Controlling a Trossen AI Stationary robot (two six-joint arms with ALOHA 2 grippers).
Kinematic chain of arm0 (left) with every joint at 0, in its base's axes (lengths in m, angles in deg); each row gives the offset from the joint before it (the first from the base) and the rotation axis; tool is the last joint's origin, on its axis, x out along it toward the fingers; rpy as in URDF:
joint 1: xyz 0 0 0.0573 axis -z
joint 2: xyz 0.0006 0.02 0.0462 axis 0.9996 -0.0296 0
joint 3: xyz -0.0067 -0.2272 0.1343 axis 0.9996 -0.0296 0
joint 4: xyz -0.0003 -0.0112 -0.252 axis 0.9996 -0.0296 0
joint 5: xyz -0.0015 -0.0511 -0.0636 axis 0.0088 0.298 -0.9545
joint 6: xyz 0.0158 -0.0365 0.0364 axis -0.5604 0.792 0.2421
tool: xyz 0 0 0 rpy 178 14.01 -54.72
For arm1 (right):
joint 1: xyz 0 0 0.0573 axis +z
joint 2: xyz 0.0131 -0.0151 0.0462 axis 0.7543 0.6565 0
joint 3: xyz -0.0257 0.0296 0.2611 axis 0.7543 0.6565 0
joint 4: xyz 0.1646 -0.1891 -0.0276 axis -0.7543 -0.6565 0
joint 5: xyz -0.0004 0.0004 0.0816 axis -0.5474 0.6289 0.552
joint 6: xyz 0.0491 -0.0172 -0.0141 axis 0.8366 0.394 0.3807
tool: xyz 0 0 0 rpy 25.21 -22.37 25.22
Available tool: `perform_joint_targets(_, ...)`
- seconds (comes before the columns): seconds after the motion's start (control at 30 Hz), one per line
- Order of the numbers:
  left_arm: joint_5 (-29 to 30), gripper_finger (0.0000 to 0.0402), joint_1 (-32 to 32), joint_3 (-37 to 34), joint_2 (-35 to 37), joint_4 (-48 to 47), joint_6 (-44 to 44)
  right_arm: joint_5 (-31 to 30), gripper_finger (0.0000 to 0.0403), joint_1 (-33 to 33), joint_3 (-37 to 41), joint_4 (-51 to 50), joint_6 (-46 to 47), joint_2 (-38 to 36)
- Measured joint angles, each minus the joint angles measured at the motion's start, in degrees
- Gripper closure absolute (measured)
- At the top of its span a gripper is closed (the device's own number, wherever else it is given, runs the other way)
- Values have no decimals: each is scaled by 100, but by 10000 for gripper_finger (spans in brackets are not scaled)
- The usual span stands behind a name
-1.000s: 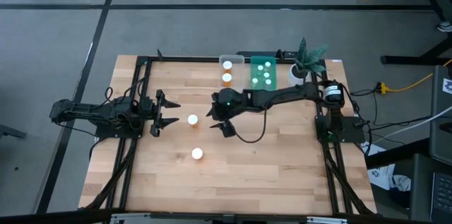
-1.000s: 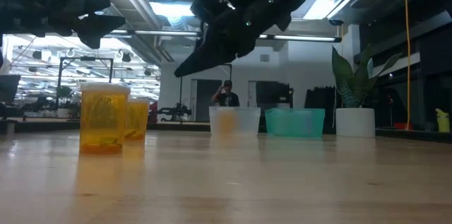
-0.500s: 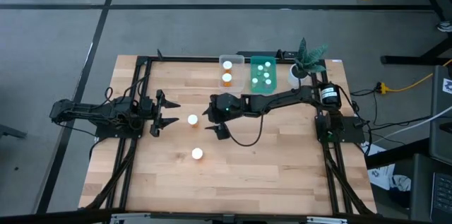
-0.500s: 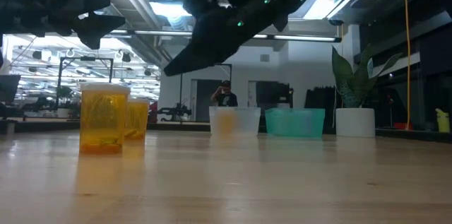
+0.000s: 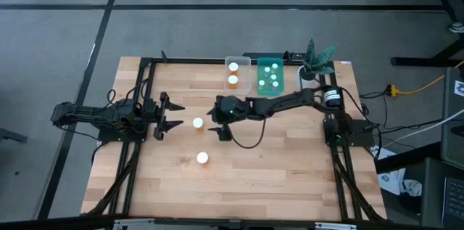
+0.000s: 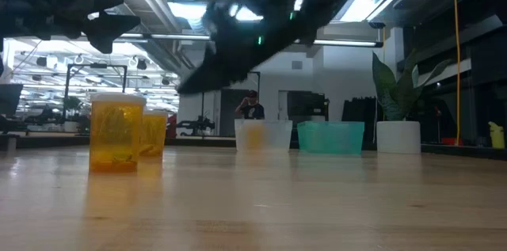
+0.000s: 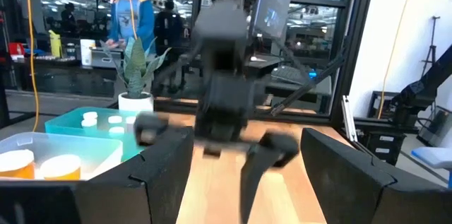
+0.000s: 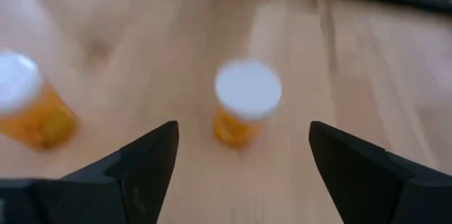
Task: Pick and place medicine bottles into bin by pill shape (circle, oval)
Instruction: Put the large orange pill bottle into the transparent bin
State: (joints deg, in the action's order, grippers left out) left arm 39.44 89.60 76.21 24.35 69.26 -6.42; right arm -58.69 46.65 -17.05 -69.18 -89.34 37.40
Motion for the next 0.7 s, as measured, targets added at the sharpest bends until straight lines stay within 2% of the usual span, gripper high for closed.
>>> perform_joint_targets(0.3, 0, 147, 0, -2, 0, 7, 16, 5, 83, -161, 7, 653, 151, 728)
perform_joint_targets(0.43, 0, 147, 0, 0, 0, 7, 15, 267, 83, -192, -18, 1159, 153, 949)
perform_joint_targets(0.53, 0, 147, 0, -1, -2, 7, 14, 538, 83, -192, -225, 1506, 152, 1122)
perform_joint_targets(0.7, 0, 147, 0, -1, -2, 13, 14, 837, 83, -187, -893, 1441, 126, 1616)
